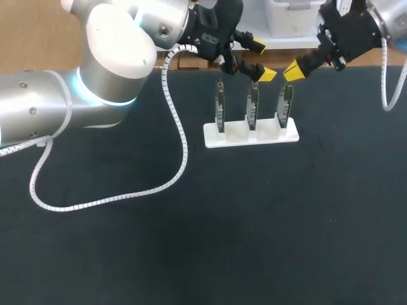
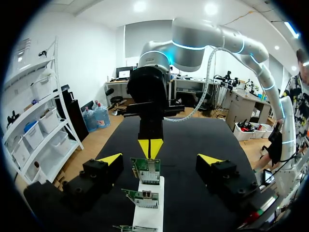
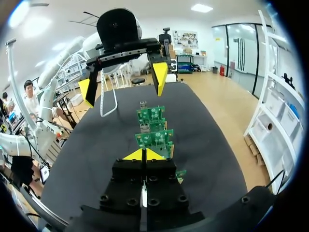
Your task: Pick up the optical module with the left hand, and insert it into the network port with the right hand.
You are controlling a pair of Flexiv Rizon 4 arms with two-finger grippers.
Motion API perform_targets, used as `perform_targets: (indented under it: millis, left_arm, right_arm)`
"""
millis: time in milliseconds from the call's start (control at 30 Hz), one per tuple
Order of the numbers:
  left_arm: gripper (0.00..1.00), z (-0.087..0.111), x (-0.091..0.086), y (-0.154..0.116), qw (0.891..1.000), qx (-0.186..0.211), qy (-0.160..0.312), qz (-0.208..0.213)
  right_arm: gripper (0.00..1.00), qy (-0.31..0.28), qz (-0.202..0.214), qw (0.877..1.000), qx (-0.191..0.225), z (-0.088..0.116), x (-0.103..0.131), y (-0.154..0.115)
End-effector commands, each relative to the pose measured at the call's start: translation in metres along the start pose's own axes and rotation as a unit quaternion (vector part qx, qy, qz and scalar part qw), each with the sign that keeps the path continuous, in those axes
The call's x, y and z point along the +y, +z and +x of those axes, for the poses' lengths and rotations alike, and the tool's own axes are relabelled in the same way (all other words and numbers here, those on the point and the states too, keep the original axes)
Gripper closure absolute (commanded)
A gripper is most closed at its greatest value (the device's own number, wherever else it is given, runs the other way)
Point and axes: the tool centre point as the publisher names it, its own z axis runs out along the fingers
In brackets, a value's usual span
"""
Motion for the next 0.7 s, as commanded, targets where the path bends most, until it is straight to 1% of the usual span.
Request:
perform_targets:
  millis: [33, 67, 100, 167, 200, 233, 267, 333, 367, 400, 433, 467, 500, 533, 700]
  left_arm:
    - [0.00, -0.002, 0.001, 0.001, 1.000, 0.004, -0.002, 0.000]
    - [0.00, -0.002, 0.001, 0.001, 1.000, 0.004, -0.002, 0.000]
    - [0.00, -0.002, 0.001, 0.001, 1.000, 0.004, -0.002, 0.000]
    - [0.00, -0.002, 0.001, 0.001, 1.000, 0.004, -0.002, 0.000]
    - [0.00, -0.002, 0.001, 0.001, 1.000, 0.004, -0.002, 0.000]
    - [0.00, -0.002, 0.001, 0.001, 1.000, 0.004, -0.002, 0.000]
    - [0.00, -0.002, 0.001, 0.001, 1.000, 0.004, -0.002, 0.000]
    - [0.00, -0.002, 0.001, 0.001, 1.000, 0.004, -0.002, 0.000]
    - [0.00, -0.002, 0.001, 0.001, 1.000, 0.004, -0.002, 0.000]
    - [0.00, -0.002, 0.001, 0.001, 1.000, 0.004, -0.002, 0.000]
    - [0.00, -0.002, 0.001, 0.001, 1.000, 0.004, -0.002, 0.000]
    - [0.00, -0.002, 0.001, 0.001, 1.000, 0.004, -0.002, 0.000]
    - [0.00, -0.002, 0.001, 0.001, 1.000, 0.004, -0.002, 0.000]
    - [0.00, -0.002, 0.001, 0.001, 1.000, 0.004, -0.002, 0.000]
    - [0.00, -0.002, 0.001, 0.001, 1.000, 0.004, -0.002, 0.000]
  right_arm:
    - [0.94, -0.010, -0.003, 1.000, -0.007, -0.006, 0.000, -0.007]
    - [0.94, -0.011, -0.003, 1.000, -0.007, -0.008, 0.000, -0.008]
    - [0.91, -0.013, -0.003, 1.000, -0.007, -0.010, 0.000, -0.009]
    - [0.96, -0.017, -0.003, 1.000, -0.009, -0.013, 0.001, -0.012]
    - [0.95, -0.020, -0.002, 1.000, -0.010, -0.014, 0.001, -0.013]
    - [0.98, -0.022, -0.002, 1.000, -0.010, -0.015, 0.001, -0.014]
    - [0.99, -0.024, -0.001, 1.000, -0.008, -0.016, 0.001, -0.015]
    - [0.94, -0.028, -0.002, 1.000, -0.006, -0.018, 0.002, -0.016]
    - [0.85, -0.031, -0.002, 1.000, -0.004, -0.018, 0.002, -0.017]
    - [0.70, -0.034, -0.002, 0.999, -0.002, -0.019, 0.002, -0.019]
    - [0.58, -0.038, -0.003, 0.999, 0.002, -0.020, 0.002, -0.020]
    - [0.51, -0.039, -0.002, 0.999, 0.005, -0.021, 0.002, -0.021]
    - [0.06, -0.039, -0.001, 0.999, 0.004, -0.021, 0.002, -0.023]
    - [0.00, -0.041, -0.001, 0.999, 0.006, -0.022, 0.002, -0.025]
    - [0.00, -0.045, 0.007, 0.999, 0.016, -0.024, 0.004, -0.033]
